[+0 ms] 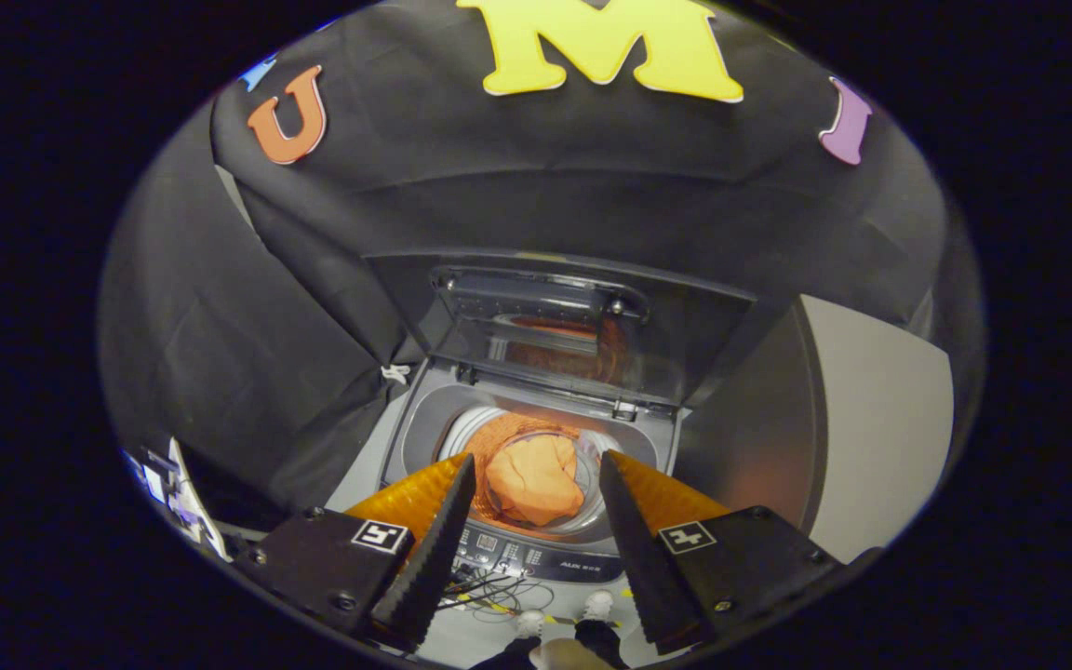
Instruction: Put the clothes into the washing machine and then close the washing machine lid.
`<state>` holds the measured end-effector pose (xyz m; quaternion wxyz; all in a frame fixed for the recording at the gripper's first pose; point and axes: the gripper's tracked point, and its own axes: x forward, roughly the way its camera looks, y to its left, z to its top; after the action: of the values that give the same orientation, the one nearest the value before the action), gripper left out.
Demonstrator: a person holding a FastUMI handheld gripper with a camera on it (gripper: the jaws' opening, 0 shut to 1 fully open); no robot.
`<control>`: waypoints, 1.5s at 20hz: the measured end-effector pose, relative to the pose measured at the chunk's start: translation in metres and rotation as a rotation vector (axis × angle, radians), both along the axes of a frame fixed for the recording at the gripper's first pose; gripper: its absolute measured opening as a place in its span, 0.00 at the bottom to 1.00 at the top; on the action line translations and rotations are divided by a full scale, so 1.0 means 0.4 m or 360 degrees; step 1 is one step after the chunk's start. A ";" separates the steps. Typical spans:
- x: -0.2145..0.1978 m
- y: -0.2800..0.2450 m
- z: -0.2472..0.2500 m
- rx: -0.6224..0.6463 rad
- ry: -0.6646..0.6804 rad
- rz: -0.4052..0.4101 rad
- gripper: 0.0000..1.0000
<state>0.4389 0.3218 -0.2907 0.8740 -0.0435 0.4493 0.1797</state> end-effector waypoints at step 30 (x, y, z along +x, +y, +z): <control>0.448 0.206 0.122 0.0096 -0.0217 -0.0287 0.93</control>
<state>0.6183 0.4041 -0.2417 0.9161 0.0112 0.3855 0.1102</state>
